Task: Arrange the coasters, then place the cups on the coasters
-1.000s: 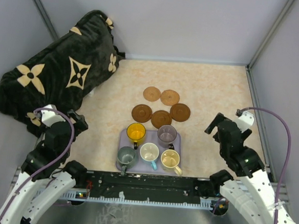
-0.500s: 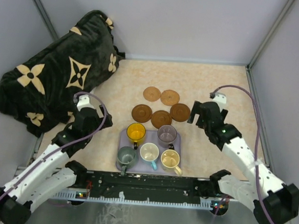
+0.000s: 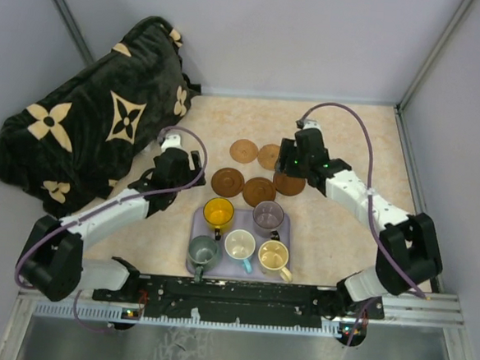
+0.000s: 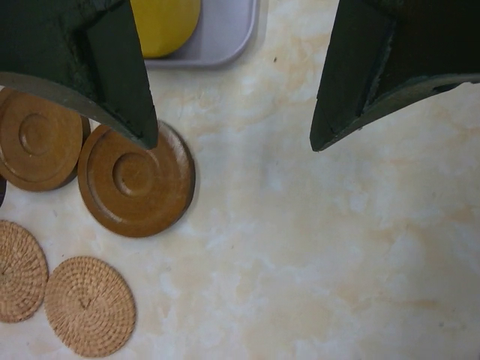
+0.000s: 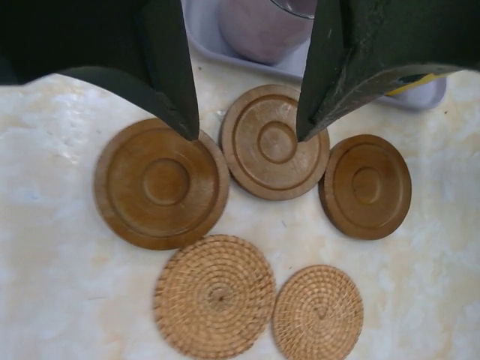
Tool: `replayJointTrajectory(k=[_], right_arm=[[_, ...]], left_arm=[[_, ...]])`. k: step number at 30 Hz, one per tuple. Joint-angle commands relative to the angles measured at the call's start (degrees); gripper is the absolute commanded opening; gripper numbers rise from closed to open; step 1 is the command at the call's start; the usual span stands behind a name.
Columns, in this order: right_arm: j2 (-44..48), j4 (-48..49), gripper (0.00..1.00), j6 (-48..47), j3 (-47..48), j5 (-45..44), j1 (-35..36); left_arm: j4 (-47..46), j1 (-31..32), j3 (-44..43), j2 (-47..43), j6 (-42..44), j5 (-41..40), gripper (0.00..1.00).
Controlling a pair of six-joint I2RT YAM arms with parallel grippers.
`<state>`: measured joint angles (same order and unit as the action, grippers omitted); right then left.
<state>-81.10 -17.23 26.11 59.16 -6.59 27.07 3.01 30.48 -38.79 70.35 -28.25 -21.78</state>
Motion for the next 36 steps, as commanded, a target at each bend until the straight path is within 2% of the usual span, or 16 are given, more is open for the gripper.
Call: replayJointTrajectory(k=[1,5,6,8,9,14,15,16,18,29,36], right_arm=[[-6.0,3.5,0.5,-0.6,4.8,11.3,-0.1],[-10.3,3.7,0.33,-1.1,7.2,13.7,1.7],[-10.9,3.7,0.25,-1.3,7.5,14.2,2.1],[-12.2,3.9,0.0,-1.3,7.8,14.7,2.7],[-12.8,4.1,0.0,-1.2,7.8,15.0,2.9],[-16.9,3.7,0.0,-1.1,7.5,16.9,4.0],[-17.2,3.6,0.0,-1.1,7.2,16.9,4.1],[-17.5,3.7,0.0,-1.0,6.9,16.9,4.3],[-17.9,3.7,0.0,-0.9,6.3,17.2,4.4],[-21.4,4.3,0.0,0.4,5.1,16.9,5.3],[-23.5,4.7,0.0,1.4,4.5,15.8,5.5]], left_arm=[[-6.5,-0.4,-7.0,6.8,2.4,2.1,0.85],[-9.8,-0.6,-12.3,13.5,4.5,3.0,0.73],[-10.3,-0.6,-13.6,14.7,5.0,3.1,0.7],[-11.6,-0.7,-16.0,17.3,6.4,4.7,0.64],[-12.4,-0.7,-17.0,18.7,7.0,5.2,0.63],[-15.5,-0.9,-22.0,25.9,9.8,8.5,0.22],[-16.0,-0.9,-23.1,27.2,10.4,9.7,0.11],[-16.5,-1.0,-24.1,28.7,11.0,11.3,0.05],[-17.0,-1.2,-26.3,31.6,11.8,14.6,0.02],[-13.8,-1.4,-39.2,45.2,14.2,26.6,0.11],[-9.8,-1.4,-45.4,50.9,15.0,32.1,0.13]])
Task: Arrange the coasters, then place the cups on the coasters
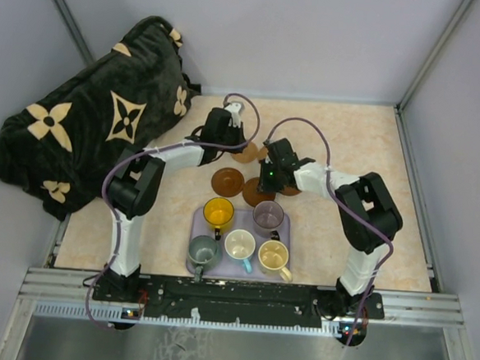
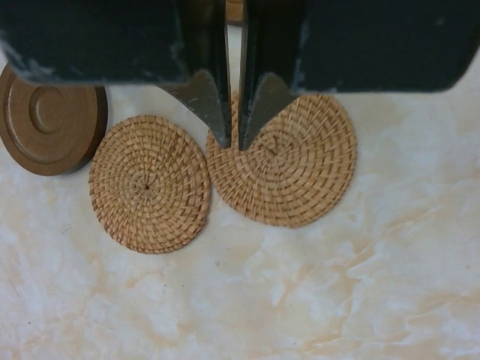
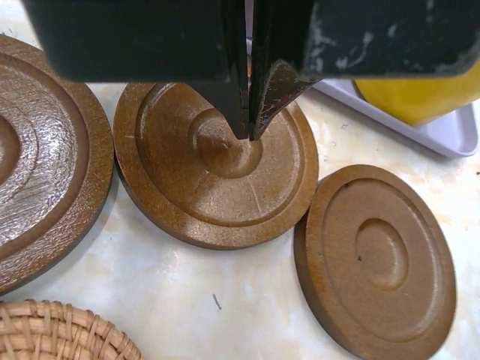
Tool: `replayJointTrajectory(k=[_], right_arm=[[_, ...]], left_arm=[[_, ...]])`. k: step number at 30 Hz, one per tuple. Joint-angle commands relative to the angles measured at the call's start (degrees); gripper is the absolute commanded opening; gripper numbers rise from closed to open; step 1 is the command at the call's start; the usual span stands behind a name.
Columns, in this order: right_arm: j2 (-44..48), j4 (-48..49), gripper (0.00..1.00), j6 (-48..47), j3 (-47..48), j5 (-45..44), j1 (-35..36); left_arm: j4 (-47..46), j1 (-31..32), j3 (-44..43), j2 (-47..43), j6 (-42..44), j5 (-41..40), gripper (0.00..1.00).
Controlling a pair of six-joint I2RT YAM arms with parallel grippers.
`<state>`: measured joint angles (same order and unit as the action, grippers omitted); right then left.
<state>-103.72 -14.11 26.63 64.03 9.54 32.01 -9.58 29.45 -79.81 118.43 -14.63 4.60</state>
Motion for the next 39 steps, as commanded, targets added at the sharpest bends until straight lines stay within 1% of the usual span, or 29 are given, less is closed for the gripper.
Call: replayJointTrajectory(k=[1,3,5,9,14,22,26,31,36,39], right_arm=[[-1.4,1.2,0.0,1.0,-0.1,-0.8,0.5],[-2.1,0.1,0.0,1.1,0.5,-2.0,0.5],[-2.9,-1.1,0.0,1.3,1.5,-4.0,0.5],[-4.6,-4.5,0.0,1.6,4.0,-8.4,0.5],[-5.9,-7.0,0.0,2.8,6.3,-12.3,-1.0],[-4.4,-8.1,0.0,4.3,5.1,-15.8,-8.2],[-3.5,-9.7,0.0,4.4,4.8,-19.5,-11.3],[-2.5,-9.3,0.0,4.9,3.6,-20.0,-17.0],[-4.0,-8.7,0.0,4.0,5.9,-19.7,-20.8],[-5.5,-9.1,0.0,3.5,8.3,-18.9,-21.7]], left_arm=[[4.5,-0.4,-5.8,3.9,1.3,6.1,0.13],[8.4,-0.4,-8.4,6.3,1.2,6.1,0.13],[10.4,-0.4,-9.7,7.5,1.4,6.6,0.14],[13.7,-1.1,-9.8,8.7,1.0,6.1,0.15],[18.1,-3.7,-9.2,8.3,-0.6,5.6,0.15],[18.9,-10.2,-1.6,3.7,-4.3,3.3,0.15],[21.1,-12.7,1.4,1.6,-5.4,-0.5,0.14],[23.3,-14.6,4.9,-1.0,-6.5,-3.2,0.14],[23.2,-14.9,8.0,-3.6,-6.8,-0.8,0.13],[23.2,-14.9,9.7,-5.5,-7.0,-1.6,0.13]])
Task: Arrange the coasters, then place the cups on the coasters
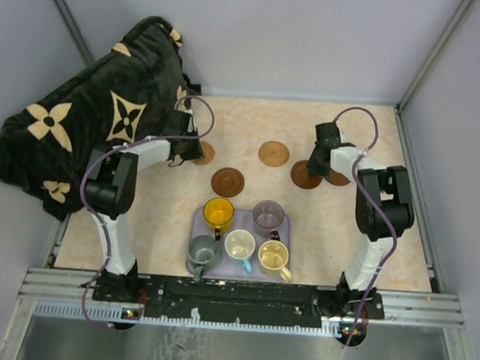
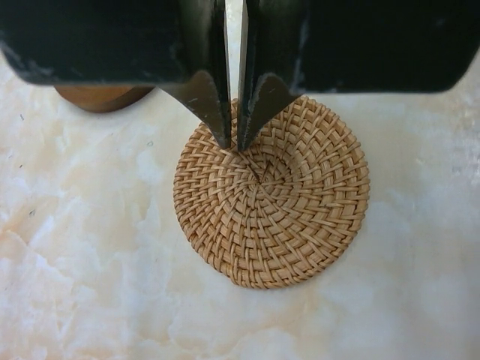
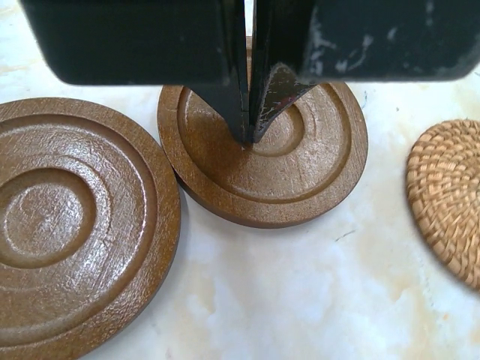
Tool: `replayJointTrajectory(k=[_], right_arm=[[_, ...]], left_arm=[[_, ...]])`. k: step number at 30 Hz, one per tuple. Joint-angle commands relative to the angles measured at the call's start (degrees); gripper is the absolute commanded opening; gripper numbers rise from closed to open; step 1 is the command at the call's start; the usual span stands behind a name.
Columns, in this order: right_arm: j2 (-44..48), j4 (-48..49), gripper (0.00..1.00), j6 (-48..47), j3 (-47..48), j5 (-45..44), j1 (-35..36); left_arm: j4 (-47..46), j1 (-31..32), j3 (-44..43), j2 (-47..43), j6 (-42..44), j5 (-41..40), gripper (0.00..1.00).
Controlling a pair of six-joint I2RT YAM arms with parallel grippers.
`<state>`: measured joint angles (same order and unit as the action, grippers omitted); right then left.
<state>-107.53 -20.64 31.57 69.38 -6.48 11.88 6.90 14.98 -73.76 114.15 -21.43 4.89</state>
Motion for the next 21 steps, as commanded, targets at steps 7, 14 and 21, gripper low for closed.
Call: replayJointTrajectory(k=[7,14,21], right_arm=[[1.7,-0.5,0.0,-3.0,3.2,0.3,-1.6],[10.2,3.6,0.15,-6.1,0.9,4.6,-1.6],[17.6,3.0,0.39,-6.8,-1.4,3.2,-1.5]], left_arm=[[4.8,-0.3,5.4,-8.9,0.2,-3.9,0.16],[-1.3,-0.3,5.6,-17.2,1.4,2.3,0.24],[-2.9,1.9,9.2,-19.8,3.0,10.5,0.28]])
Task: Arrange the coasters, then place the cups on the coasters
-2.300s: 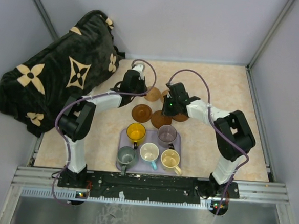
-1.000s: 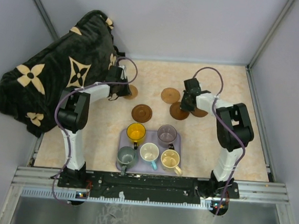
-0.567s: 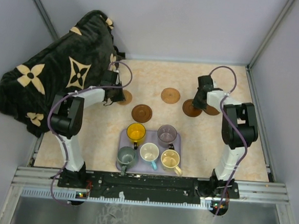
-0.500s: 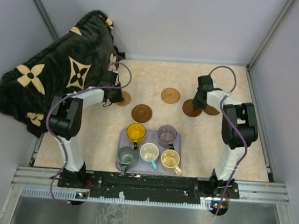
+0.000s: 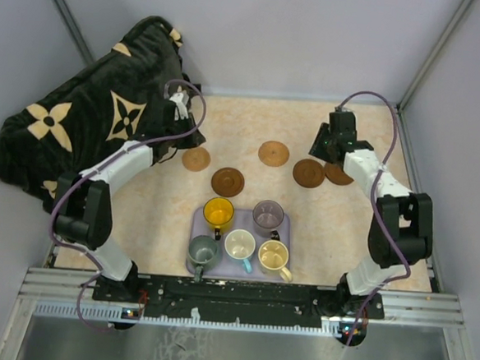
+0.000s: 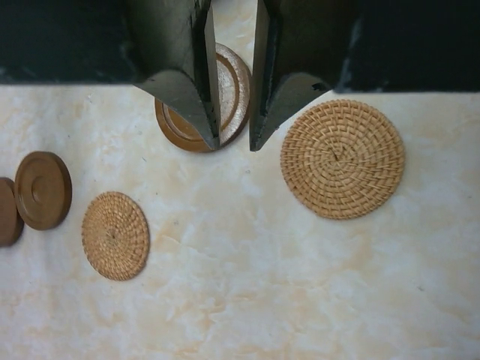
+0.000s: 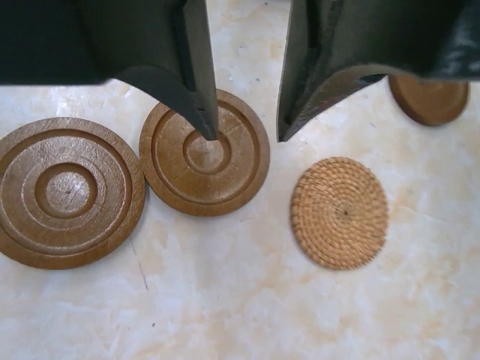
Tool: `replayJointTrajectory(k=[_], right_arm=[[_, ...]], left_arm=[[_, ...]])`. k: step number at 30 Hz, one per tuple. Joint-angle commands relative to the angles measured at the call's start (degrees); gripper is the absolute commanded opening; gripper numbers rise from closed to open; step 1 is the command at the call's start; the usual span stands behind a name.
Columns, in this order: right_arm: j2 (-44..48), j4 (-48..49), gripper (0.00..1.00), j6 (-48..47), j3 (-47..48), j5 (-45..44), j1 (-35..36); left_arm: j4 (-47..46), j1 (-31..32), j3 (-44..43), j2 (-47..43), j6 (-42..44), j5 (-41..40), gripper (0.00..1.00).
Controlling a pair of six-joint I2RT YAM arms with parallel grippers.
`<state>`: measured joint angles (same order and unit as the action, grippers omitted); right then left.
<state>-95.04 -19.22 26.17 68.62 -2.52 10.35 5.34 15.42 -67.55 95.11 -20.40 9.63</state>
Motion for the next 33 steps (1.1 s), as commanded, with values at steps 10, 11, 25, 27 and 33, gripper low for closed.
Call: replayJointTrajectory(k=[10,11,25,27,33], right_arm=[[13.8,0.8,0.59,-0.9,-7.2,-2.7,0.0],[14.8,0.8,0.59,-0.9,-7.8,-2.7,0.0],[23.9,0.7,0.63,-0.1,-12.6,-2.3,0.0],[24.7,1.0,0.63,0.1,-13.1,-2.0,0.0],[26.8,1.3,0.64,0.8,-13.8,-1.6,0.0]], left_arm=[[-1.5,10.5,7.5,1.2,4.9,5.6,0.45],[-1.3,11.1,7.3,1.7,5.0,5.2,0.46],[5.6,16.7,3.9,6.7,6.8,-8.0,0.68],[7.1,17.2,3.2,7.7,7.0,-9.8,0.67],[12.3,17.9,0.8,10.5,6.8,-14.8,0.64]])
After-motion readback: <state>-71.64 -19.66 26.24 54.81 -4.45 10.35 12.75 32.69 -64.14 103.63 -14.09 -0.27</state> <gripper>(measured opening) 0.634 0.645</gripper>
